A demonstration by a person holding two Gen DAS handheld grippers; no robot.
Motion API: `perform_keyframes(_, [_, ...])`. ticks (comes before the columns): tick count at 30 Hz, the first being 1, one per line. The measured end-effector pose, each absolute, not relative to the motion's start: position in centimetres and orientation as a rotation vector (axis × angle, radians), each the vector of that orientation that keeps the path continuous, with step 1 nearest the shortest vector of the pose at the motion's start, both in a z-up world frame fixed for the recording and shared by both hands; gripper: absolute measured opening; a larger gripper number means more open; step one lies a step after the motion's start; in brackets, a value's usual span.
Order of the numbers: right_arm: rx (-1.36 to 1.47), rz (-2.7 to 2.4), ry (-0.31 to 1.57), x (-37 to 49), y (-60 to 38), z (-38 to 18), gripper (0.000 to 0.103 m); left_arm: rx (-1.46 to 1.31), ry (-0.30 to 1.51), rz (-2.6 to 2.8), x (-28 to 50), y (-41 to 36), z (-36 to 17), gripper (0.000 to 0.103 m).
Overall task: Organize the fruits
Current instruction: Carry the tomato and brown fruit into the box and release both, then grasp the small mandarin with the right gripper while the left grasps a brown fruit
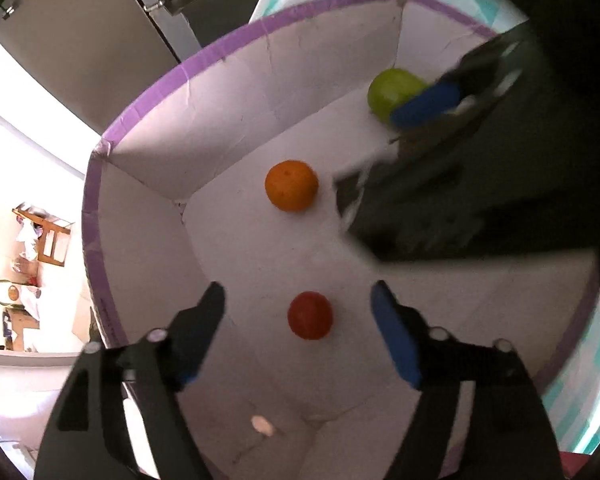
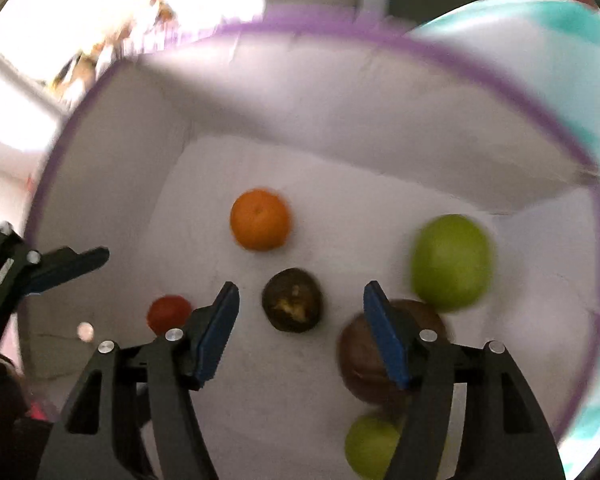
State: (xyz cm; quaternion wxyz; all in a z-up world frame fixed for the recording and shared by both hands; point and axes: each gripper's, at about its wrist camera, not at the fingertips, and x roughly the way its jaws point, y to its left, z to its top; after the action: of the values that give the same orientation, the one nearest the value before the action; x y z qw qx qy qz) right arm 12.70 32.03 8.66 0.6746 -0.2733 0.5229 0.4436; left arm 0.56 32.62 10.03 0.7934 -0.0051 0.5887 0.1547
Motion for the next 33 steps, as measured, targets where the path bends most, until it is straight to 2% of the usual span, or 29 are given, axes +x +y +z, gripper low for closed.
perform_keyframes(2, [-0.488, 0.953, 1.106, 13.0, 29.2, 12.3, 0.067, -0.035, 1.210, 0.317, -0.2, 32.3, 11.3, 0.085])
perform_keyframes(4, [-0.329, 0.880, 1.005, 12.5, 24.4, 16.6, 0.082, -0.023, 1.139, 0.324, -1.2, 31.2, 13.2, 0.089])
perform_keyframes(7, [-0.151, 0.737, 0.896, 9.9, 16.7, 20.2, 0.087, -0.029, 1.005, 0.281, -1.6, 29.1, 16.4, 0.096])
perform_keyframes(10, [-0.084, 0.551, 0.881, 7.9, 10.4, 20.2, 0.088, -0.046, 0.896, 0.188, -1.4, 27.6, 18.5, 0.100])
perform_keyframes(15, [0.022, 0.171, 1.061, 3.8, -1.7, 13.9, 0.088, -0.051, 0.775, -0.052, -0.6, 20.7, 21.1, 0.101])
perform_keyframes(21, [0.126, 0.010, 1.132, 4.3, -11.4, 8.9, 0.088, -0.027, 0.904, -0.294, 2.1, 11.9, 19.2, 0.101])
perform_keyframes(30, [0.132, 0.062, 1.153, 15.2, -13.8, 3.5, 0.087, -0.057, 1.198, -0.201, 12.4, 7.3, 8.7, 0.101])
perform_keyframes(33, [0.076, 0.082, 1.174, 18.3, -13.3, 1.3, 0.075, -0.001, 1.187, -0.143, 14.2, 6.0, 7.0, 0.101])
